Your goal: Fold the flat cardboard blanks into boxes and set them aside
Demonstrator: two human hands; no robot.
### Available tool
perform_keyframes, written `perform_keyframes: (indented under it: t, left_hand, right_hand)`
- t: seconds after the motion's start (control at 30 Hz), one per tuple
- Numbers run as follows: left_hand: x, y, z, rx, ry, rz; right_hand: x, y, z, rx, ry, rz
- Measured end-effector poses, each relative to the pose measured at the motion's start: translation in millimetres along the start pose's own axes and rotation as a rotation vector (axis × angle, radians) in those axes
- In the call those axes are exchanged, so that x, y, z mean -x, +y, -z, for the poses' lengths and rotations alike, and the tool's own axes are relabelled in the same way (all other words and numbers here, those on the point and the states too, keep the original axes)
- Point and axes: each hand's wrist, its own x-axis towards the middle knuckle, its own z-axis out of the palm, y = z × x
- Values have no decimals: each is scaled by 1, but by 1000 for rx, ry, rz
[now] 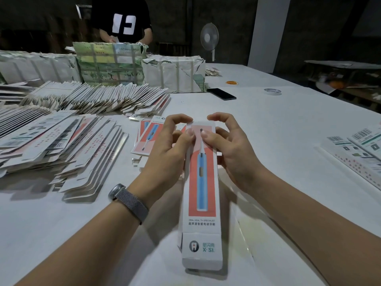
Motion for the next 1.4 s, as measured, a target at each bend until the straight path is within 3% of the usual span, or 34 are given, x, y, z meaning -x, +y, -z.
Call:
perform_keyframes:
  t: [0.63,1.07,1.2,1.4]
  left_hand:
    - [-1,1,2,33,-35,58]
    - [-3,-3,1,36,37,31]
    - [-5,-7,2,10,97,17]
    - [-10,-14,11,5,135,33]
  right_hand:
    - [-1,-3,0,-61,25,-9]
    - [-1,-2,-1,43,57,-34]
    - [0,2,-4,231,91,-4]
    - [5,-1,-5,544,-8,111]
